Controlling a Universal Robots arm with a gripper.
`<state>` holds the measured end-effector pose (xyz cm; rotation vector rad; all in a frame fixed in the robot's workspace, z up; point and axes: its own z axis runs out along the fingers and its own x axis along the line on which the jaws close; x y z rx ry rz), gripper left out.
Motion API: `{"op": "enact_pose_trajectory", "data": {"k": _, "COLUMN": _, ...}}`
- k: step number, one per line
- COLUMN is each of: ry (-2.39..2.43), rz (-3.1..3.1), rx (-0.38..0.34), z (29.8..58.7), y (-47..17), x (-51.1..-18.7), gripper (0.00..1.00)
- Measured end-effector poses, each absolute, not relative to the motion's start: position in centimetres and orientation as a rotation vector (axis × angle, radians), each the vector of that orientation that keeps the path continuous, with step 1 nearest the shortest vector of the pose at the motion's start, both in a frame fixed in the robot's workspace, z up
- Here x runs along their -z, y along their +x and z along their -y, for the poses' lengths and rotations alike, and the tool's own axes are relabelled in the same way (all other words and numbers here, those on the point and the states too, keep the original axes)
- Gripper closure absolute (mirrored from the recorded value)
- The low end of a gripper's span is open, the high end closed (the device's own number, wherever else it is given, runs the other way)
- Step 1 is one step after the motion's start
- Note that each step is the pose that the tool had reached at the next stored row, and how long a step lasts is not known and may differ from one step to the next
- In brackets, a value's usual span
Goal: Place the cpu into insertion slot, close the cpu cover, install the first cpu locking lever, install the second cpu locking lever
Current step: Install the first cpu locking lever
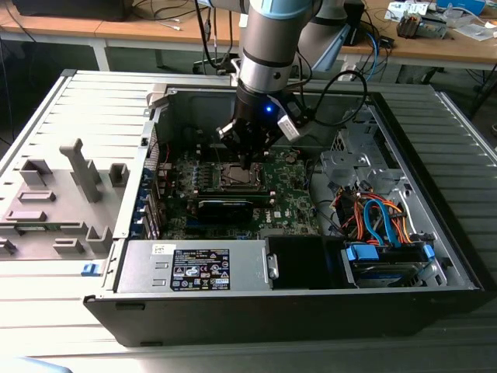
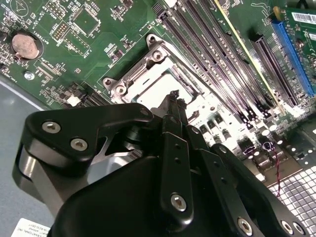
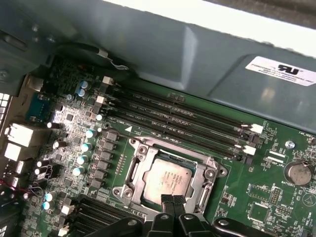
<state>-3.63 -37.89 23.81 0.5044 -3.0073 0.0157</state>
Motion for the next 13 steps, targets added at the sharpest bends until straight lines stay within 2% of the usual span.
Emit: {"op": "enact_pose_trajectory", "data": {"k": 13, "ry": 0.578, "rz": 2.994, "rx": -0.019, "z": 37.89, "y": -3.63, "x": -23.81, "gripper": 0.89}}
